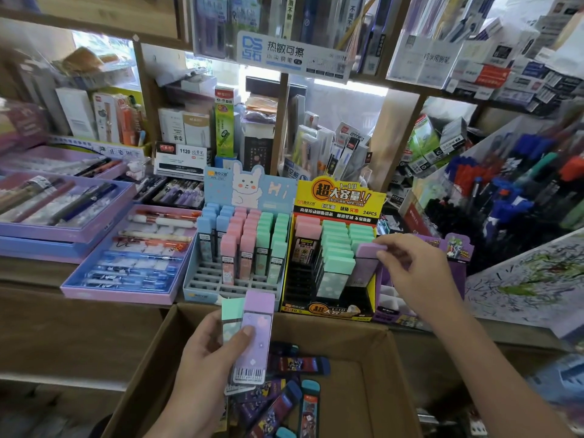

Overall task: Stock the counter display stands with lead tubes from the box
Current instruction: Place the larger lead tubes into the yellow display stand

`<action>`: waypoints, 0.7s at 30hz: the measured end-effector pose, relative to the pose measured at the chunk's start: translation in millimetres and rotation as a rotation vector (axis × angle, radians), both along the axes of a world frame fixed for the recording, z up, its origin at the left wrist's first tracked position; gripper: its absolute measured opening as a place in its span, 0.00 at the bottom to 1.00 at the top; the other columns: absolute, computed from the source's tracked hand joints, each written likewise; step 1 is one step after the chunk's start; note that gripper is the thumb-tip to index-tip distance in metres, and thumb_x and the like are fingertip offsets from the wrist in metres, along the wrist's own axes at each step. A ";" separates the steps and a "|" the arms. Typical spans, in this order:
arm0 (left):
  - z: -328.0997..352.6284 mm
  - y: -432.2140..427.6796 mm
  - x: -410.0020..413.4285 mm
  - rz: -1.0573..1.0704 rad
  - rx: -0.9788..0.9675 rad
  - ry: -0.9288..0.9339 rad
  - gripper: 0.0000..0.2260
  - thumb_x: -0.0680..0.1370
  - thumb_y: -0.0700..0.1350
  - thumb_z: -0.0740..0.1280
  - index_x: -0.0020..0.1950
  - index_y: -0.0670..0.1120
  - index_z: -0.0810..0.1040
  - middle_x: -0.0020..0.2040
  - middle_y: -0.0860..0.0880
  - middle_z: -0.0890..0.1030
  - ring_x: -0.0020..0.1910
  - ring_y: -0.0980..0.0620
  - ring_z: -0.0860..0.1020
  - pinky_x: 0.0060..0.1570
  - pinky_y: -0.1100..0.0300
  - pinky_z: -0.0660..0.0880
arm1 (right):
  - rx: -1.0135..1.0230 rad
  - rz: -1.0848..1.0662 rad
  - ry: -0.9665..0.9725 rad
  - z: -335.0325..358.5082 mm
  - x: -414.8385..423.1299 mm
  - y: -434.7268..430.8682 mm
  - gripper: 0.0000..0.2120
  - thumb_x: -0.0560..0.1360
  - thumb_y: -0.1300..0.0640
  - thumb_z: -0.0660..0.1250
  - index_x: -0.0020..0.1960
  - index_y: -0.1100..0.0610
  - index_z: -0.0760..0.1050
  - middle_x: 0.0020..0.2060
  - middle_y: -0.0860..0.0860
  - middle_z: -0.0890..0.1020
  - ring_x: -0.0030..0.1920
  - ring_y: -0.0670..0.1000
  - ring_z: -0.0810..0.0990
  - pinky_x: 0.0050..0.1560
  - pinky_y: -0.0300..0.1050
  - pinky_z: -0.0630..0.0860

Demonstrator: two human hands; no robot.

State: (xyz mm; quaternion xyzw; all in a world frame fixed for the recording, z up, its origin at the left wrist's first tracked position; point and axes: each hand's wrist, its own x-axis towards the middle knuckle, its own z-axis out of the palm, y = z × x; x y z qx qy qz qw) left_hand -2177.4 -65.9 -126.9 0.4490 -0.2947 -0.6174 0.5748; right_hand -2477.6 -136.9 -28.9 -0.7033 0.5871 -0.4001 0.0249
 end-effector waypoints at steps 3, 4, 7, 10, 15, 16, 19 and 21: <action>0.3 0.6 0.8 -0.009 -0.003 0.005 0.11 0.69 0.42 0.75 0.50 0.53 0.86 0.50 0.44 0.88 0.46 0.42 0.87 0.40 0.53 0.85 | -0.065 0.022 0.044 -2.1 4.7 -1.7 0.10 0.78 0.66 0.71 0.59 0.60 0.84 0.46 0.50 0.83 0.45 0.45 0.81 0.47 0.33 0.78; 0.5 0.7 1.0 -0.011 -0.005 0.006 0.11 0.69 0.42 0.75 0.50 0.53 0.86 0.50 0.44 0.88 0.46 0.43 0.87 0.40 0.53 0.85 | -0.075 0.020 0.051 -2.9 5.8 -2.4 0.10 0.79 0.66 0.71 0.59 0.60 0.84 0.46 0.50 0.83 0.44 0.47 0.81 0.47 0.35 0.79; 0.7 1.1 1.1 -0.014 -0.011 0.000 0.11 0.69 0.42 0.75 0.48 0.53 0.86 0.49 0.45 0.88 0.45 0.44 0.87 0.39 0.54 0.85 | -0.100 0.009 0.044 -4.5 6.7 -3.3 0.10 0.78 0.66 0.72 0.59 0.60 0.84 0.45 0.48 0.83 0.45 0.41 0.81 0.48 0.31 0.78; 1.0 1.3 1.4 -0.014 -0.008 0.003 0.11 0.69 0.42 0.75 0.49 0.52 0.86 0.48 0.45 0.88 0.44 0.44 0.88 0.38 0.55 0.84 | -0.099 -0.001 0.021 -5.2 5.2 -3.9 0.11 0.78 0.65 0.72 0.59 0.58 0.84 0.45 0.46 0.82 0.45 0.38 0.80 0.48 0.31 0.78; 1.4 1.3 0.8 -0.017 -0.005 0.002 0.11 0.70 0.41 0.74 0.51 0.52 0.86 0.48 0.46 0.88 0.44 0.45 0.88 0.37 0.56 0.84 | -0.069 -0.007 0.079 -9.4 2.3 -2.3 0.10 0.77 0.66 0.73 0.57 0.60 0.85 0.45 0.50 0.84 0.42 0.46 0.82 0.47 0.45 0.83; 1.8 1.2 0.7 -0.016 -0.006 -0.001 0.11 0.70 0.41 0.74 0.50 0.53 0.86 0.48 0.46 0.88 0.44 0.45 0.88 0.37 0.57 0.84 | -0.069 0.000 0.128 -10.2 2.8 -1.2 0.10 0.77 0.67 0.73 0.57 0.61 0.85 0.46 0.51 0.84 0.42 0.47 0.81 0.46 0.47 0.83; 0.4 0.8 0.4 -0.008 0.003 -0.011 0.10 0.72 0.39 0.74 0.49 0.53 0.86 0.49 0.45 0.88 0.45 0.44 0.88 0.38 0.56 0.85 | -0.094 -0.012 0.225 -11.4 3.5 1.9 0.10 0.77 0.67 0.72 0.58 0.61 0.84 0.49 0.52 0.82 0.45 0.51 0.80 0.43 0.47 0.80; 0.2 0.9 0.0 -0.012 0.007 -0.007 0.11 0.74 0.38 0.73 0.49 0.53 0.86 0.50 0.44 0.88 0.45 0.44 0.88 0.39 0.55 0.85 | -0.118 -0.015 0.250 -12.7 4.4 4.0 0.09 0.78 0.67 0.71 0.57 0.62 0.84 0.49 0.52 0.82 0.47 0.53 0.81 0.44 0.45 0.79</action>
